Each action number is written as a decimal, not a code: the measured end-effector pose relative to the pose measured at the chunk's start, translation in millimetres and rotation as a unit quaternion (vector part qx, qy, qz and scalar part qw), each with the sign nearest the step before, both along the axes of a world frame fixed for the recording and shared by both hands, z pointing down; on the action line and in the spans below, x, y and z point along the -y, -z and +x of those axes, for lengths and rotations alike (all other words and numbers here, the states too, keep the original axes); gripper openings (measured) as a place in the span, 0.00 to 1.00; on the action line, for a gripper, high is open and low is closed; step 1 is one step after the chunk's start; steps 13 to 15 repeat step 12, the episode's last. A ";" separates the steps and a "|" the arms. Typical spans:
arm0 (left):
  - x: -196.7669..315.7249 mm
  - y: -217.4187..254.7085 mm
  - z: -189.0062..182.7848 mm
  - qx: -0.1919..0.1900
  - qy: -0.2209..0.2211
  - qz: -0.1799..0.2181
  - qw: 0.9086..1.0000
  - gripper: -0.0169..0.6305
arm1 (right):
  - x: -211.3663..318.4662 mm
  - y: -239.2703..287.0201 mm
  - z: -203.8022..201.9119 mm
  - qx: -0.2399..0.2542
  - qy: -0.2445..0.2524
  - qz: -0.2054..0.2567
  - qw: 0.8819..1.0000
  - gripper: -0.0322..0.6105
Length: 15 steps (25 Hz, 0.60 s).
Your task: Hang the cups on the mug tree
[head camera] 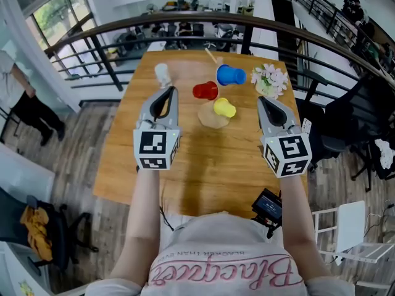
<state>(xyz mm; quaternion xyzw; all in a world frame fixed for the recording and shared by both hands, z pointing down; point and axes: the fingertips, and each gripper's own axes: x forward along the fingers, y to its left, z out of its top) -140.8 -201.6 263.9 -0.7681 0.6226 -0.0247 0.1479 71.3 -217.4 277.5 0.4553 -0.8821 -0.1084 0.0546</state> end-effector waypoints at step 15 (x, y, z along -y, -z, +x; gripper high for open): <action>-1.7 3.5 2.1 0.002 0.003 -0.001 1.000 0.05 | -3.5 0.9 0.7 -0.004 0.009 0.005 1.000 0.05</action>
